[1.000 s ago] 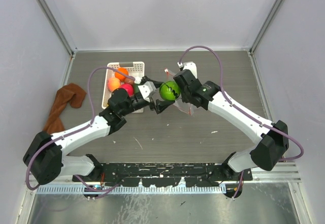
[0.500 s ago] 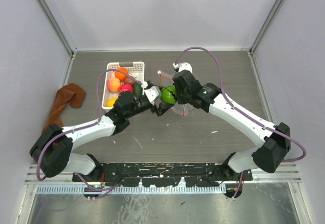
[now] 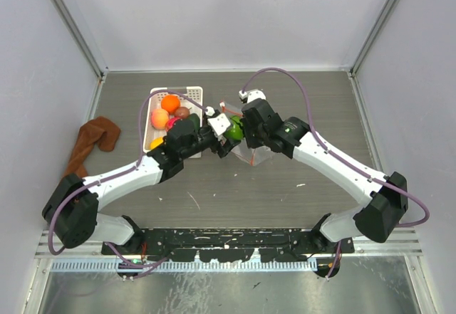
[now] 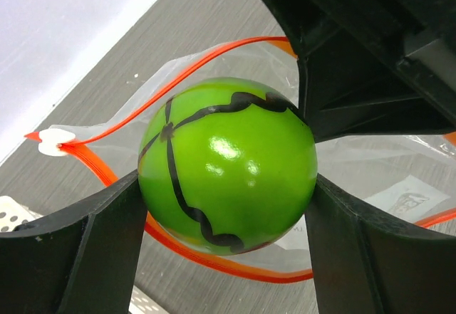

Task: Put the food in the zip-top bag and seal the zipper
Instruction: Place the fake fruit in the zipper food storage bag.

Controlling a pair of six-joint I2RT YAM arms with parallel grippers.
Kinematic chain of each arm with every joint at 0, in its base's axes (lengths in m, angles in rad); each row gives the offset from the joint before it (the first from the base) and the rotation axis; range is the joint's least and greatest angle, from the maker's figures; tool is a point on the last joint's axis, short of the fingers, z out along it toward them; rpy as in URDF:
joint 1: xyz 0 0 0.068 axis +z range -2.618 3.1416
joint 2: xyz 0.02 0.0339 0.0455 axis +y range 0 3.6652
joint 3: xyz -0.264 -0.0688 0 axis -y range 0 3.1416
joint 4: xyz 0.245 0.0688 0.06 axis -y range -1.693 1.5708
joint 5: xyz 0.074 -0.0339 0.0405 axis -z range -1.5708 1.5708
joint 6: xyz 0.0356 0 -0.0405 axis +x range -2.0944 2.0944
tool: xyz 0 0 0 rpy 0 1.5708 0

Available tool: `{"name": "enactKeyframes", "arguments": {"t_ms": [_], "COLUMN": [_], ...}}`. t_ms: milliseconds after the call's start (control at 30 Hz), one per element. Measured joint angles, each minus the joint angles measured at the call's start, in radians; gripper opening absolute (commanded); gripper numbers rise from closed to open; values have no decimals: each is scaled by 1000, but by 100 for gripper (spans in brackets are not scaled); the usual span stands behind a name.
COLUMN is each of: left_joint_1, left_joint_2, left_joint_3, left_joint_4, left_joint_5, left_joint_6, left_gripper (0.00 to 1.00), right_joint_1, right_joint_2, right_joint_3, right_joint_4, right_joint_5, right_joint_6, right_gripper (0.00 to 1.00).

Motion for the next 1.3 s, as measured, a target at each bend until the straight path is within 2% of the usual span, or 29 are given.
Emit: {"name": "enactKeyframes", "arguments": {"t_ms": [167,233,433,733,900,1300], "left_joint_1": [0,0,0,0,0,2], "left_joint_2": [0,-1,-20,-73,-149,-284], "left_joint_3": [6,6,6,6,20,179], "left_joint_4": [-48,-55,-86,-138,-198,-490], "left_joint_5": [-3,-1,-1,-2,-32,-283], "left_joint_6": [10,18,23,16,-51,-294], "left_gripper": [86,87,100,98,98,98], "right_joint_1": [1,0,1,1,1,1], "right_joint_2": [0,-2,-9,-10,-10,-10], "right_joint_3": [-3,-8,-12,-12,-12,-22], "right_joint_4": [10,15,30,38,39,45], "right_joint_5": [-18,-23,-36,-42,-41,3], "right_joint_6": [-2,-2,-2,-2,1,26], "right_gripper": [3,4,6,5,5,4]}}
